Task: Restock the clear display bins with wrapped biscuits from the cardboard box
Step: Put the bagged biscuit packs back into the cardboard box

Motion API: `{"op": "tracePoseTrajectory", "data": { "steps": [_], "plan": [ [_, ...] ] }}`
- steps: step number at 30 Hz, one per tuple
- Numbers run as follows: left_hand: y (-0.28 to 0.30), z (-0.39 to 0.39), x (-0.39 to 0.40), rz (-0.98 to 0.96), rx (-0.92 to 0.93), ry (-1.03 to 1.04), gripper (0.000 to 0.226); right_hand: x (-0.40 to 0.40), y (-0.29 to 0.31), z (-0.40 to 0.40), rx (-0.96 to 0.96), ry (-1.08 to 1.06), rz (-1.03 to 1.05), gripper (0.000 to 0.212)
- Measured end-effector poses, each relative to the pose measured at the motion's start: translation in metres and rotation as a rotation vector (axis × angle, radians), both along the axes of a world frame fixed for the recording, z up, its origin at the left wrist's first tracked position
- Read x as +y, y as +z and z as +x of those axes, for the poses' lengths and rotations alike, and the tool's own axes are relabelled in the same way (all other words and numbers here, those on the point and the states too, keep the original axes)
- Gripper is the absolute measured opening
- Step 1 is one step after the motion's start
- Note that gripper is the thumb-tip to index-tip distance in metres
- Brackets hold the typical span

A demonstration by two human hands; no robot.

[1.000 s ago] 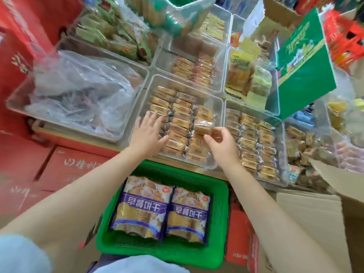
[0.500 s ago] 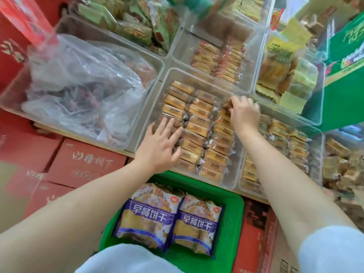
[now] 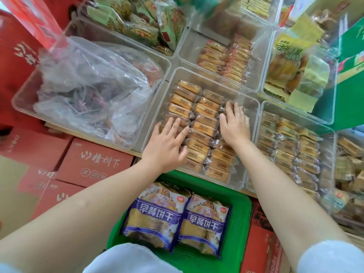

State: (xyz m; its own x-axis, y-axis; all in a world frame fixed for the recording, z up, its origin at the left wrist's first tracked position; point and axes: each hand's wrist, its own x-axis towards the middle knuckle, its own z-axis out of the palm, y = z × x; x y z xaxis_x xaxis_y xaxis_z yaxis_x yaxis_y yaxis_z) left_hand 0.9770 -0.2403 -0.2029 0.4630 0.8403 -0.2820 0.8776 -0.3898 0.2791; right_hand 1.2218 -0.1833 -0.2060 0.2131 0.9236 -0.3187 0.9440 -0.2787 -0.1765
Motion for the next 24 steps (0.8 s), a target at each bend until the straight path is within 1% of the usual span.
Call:
{"op": "tracePoseTrajectory", "data": {
  "steps": [2, 4, 8, 10, 12, 13, 14, 16, 18, 19, 21, 22, 24],
  "plan": [
    [0.001, 0.000, -0.001, 0.003, 0.002, -0.002, 0.068, 0.006, 0.005, 0.005, -0.028, 0.015, -0.058, 0.064],
    [0.003, 0.000, -0.001, -0.003, -0.005, 0.000, 0.067, 0.003, 0.006, 0.002, -0.014, -0.009, -0.065, 0.067],
    [0.002, -0.001, 0.000, 0.007, -0.040, 0.016, 0.067, -0.043, 0.006, -0.029, 0.130, -0.080, -0.013, 0.065],
    [0.003, -0.004, -0.003, 0.000, -0.037, 0.023, 0.066, -0.078, 0.024, -0.041, 0.283, -0.140, -0.020, 0.057],
    [0.007, -0.003, -0.005, 0.003, -0.004, 0.032, 0.065, -0.116, 0.055, -0.043, 0.436, -0.186, -0.025, 0.041],
    [0.013, 0.001, -0.009, 0.013, -0.009, 0.049, 0.063, -0.137, 0.072, -0.039, 0.478, -0.194, -0.010, 0.033],
    [0.024, 0.009, -0.016, 0.031, -0.056, 0.070, 0.061, -0.158, 0.088, -0.033, 0.492, -0.192, 0.022, 0.030],
    [0.050, 0.031, -0.045, 0.027, -0.257, 0.078, 0.054, -0.199, 0.117, -0.014, 0.476, -0.190, 0.112, 0.031],
    [0.081, 0.057, -0.087, -0.075, -0.455, 0.019, 0.045, -0.237, 0.138, 0.012, 0.461, -0.242, 0.202, 0.031],
    [0.093, 0.071, -0.109, -0.146, -0.510, -0.015, 0.042, -0.255, 0.146, 0.025, 0.448, -0.281, 0.252, 0.030],
    [0.110, 0.101, -0.154, -0.251, -0.548, -0.064, 0.040, -0.293, 0.161, 0.058, 0.396, -0.340, 0.389, 0.028],
    [0.116, 0.120, -0.176, -0.268, -0.561, -0.086, 0.043, -0.312, 0.167, 0.077, 0.372, -0.362, 0.462, 0.028],
    [0.125, 0.168, -0.216, -0.287, -0.589, -0.160, 0.058, -0.353, 0.180, 0.122, 0.350, -0.412, 0.571, 0.027]
  ]
}}
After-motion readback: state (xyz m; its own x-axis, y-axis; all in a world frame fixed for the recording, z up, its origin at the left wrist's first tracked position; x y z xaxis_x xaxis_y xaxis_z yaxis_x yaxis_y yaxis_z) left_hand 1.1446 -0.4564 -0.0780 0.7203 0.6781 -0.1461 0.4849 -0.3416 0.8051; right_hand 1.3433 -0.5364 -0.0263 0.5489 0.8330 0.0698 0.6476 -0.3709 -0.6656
